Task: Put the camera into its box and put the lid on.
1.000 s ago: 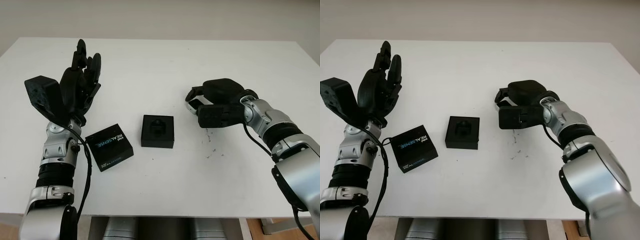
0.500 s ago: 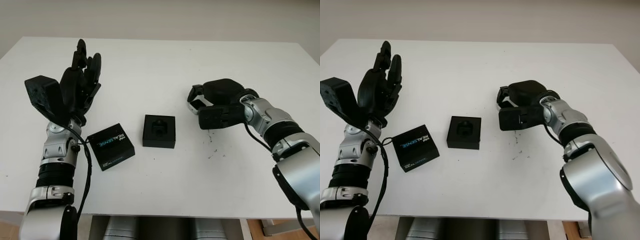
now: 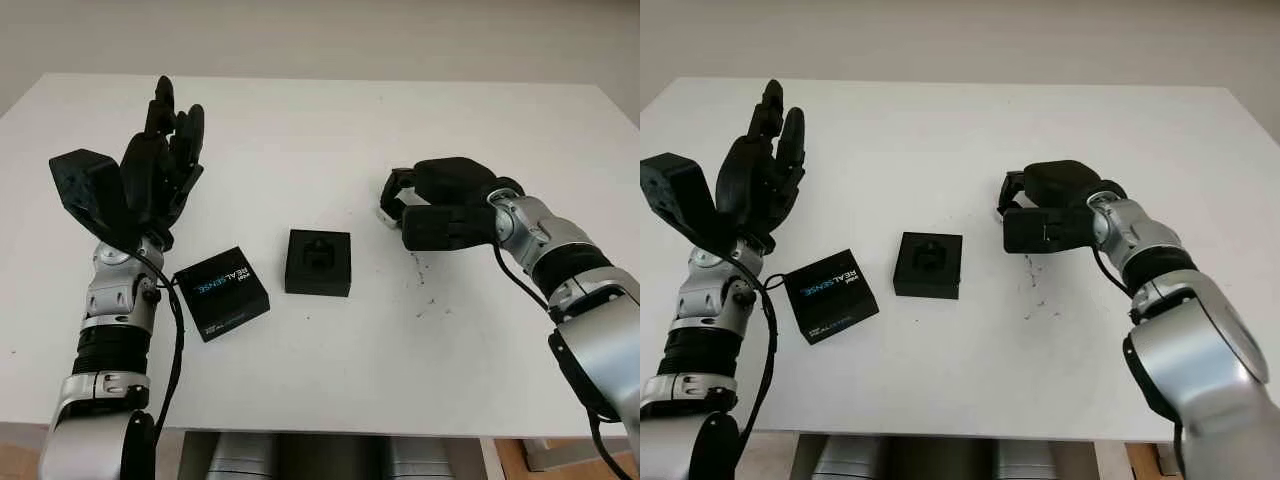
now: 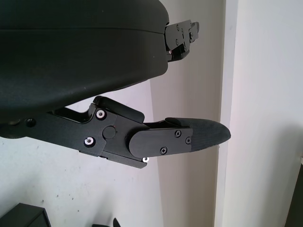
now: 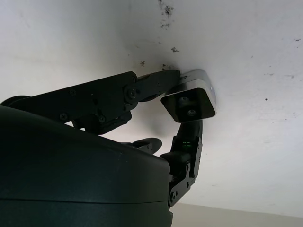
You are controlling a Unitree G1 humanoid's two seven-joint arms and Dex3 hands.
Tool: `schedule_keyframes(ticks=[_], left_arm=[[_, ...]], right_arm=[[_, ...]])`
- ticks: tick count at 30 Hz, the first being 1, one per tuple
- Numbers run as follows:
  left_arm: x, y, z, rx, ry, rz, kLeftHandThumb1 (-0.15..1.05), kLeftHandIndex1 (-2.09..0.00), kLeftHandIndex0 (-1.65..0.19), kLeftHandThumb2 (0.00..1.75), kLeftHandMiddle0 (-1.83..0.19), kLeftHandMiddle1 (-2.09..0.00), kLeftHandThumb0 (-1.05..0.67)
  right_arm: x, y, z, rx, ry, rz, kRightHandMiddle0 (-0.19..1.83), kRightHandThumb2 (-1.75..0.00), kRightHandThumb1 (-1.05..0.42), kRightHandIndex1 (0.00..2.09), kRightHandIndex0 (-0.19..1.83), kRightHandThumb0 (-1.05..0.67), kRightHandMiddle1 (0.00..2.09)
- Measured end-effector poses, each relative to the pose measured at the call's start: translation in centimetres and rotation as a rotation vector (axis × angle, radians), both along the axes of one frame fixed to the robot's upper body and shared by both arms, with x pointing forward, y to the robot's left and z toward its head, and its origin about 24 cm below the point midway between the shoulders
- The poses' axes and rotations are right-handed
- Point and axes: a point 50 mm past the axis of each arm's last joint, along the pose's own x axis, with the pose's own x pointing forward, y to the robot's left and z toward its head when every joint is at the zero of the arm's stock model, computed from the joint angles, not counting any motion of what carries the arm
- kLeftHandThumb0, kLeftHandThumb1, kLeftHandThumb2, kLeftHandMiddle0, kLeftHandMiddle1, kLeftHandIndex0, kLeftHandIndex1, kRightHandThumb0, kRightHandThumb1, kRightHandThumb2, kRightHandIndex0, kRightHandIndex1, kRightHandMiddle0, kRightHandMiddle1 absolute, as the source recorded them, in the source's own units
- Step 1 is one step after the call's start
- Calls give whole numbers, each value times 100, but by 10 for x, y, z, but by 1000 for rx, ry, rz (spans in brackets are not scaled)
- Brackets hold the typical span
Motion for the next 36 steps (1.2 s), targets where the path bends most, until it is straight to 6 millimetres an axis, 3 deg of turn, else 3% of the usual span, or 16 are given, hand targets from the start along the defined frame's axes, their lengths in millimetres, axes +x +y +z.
schedule_keyframes(ticks=[14, 21, 27, 36], left_arm=[[0, -1, 0, -3, 2, -2, 105, 0, 19, 45, 19, -3, -63], [0, -1, -1, -4, 2, -3, 105, 0, 19, 44, 19, -3, -63], [0, -2, -1, -7, 8, -4, 105, 0, 19, 42, 19, -5, -63], [0, -2, 1, -8, 0, -8, 105, 0, 19, 43, 19, -5, -63]], right_arm=[[-3, -4, -2, 62, -42, 7, 33, -5, -93, 6, 41, -27, 132], [-5, -8, -3, 173, -54, -25, 41, -5, -89, 7, 44, -29, 135], [-7, -6, -9, 298, -38, -48, 37, -5, -88, 6, 44, -27, 151], [-6, -7, -11, 433, -2, -94, 33, -6, -90, 4, 40, -26, 151]])
